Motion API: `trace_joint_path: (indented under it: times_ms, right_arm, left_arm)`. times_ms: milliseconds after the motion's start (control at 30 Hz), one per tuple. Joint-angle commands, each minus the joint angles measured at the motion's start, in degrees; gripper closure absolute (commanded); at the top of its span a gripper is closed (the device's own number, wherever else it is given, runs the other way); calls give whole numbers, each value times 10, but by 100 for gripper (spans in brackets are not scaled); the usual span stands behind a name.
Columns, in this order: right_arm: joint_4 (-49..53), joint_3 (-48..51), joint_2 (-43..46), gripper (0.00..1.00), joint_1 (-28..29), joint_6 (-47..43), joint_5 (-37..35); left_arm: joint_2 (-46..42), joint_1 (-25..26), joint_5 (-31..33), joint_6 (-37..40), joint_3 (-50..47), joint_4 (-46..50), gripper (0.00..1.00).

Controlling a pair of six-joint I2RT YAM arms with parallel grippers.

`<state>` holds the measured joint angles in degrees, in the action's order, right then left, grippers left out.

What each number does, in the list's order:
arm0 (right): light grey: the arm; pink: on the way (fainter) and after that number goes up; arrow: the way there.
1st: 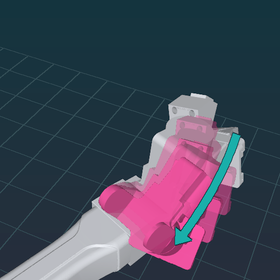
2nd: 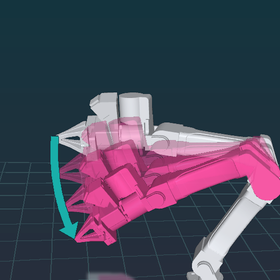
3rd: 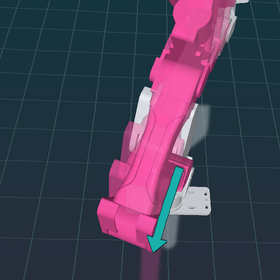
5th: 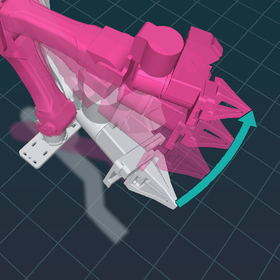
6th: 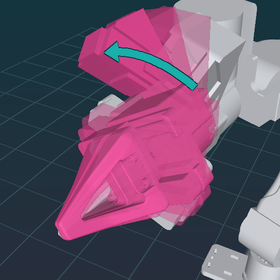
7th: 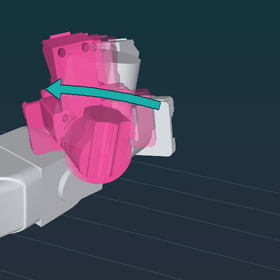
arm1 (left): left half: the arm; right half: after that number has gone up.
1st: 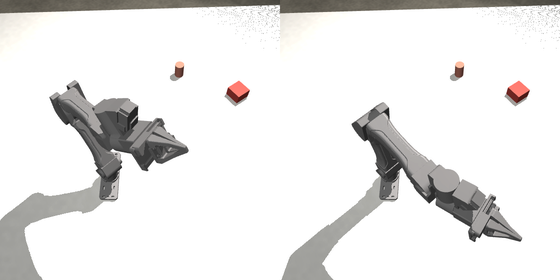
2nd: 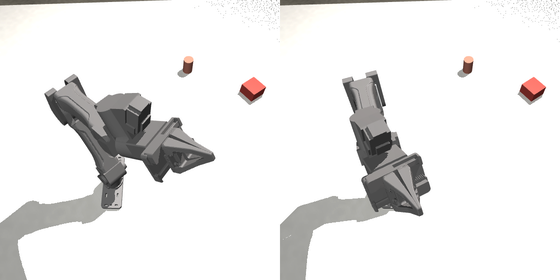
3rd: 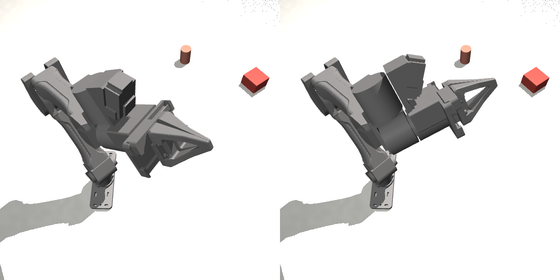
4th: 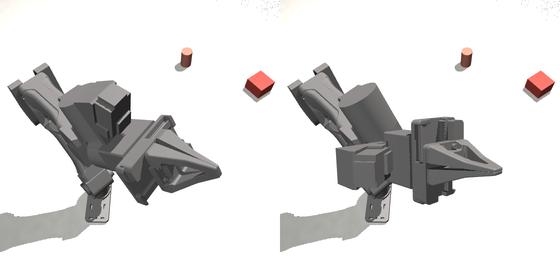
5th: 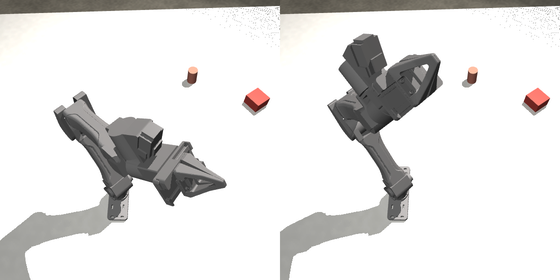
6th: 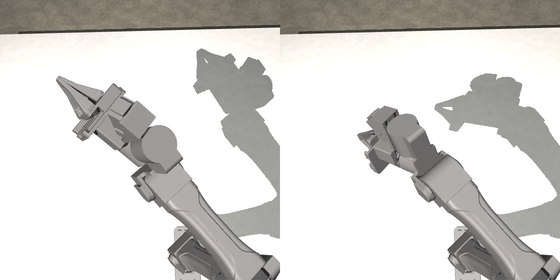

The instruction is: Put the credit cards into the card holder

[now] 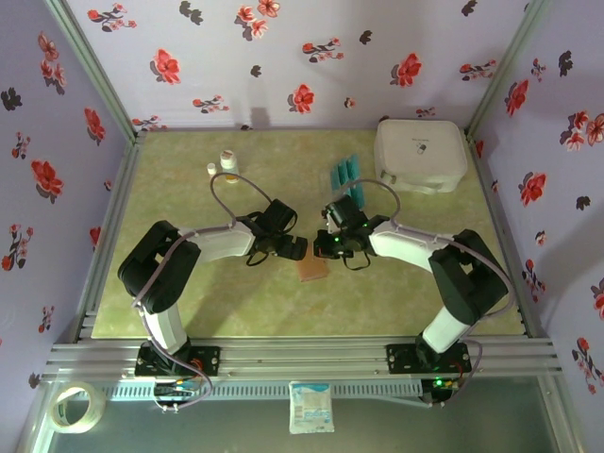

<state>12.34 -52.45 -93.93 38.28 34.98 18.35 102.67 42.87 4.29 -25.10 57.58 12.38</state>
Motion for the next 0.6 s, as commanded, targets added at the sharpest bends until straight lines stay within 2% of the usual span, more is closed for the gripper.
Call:
trace_joint_path:
  times_ms: [0, 567]
  right_arm:
    - [-21, -3, -16, 100, 7, 11, 11]
    - [-45, 36, -34, 100, 19, 20, 6]
  left_arm:
    - [31, -1, -7, -4, -19, -3, 0]
    - [32, -1, -7, -6, -22, -6, 0]
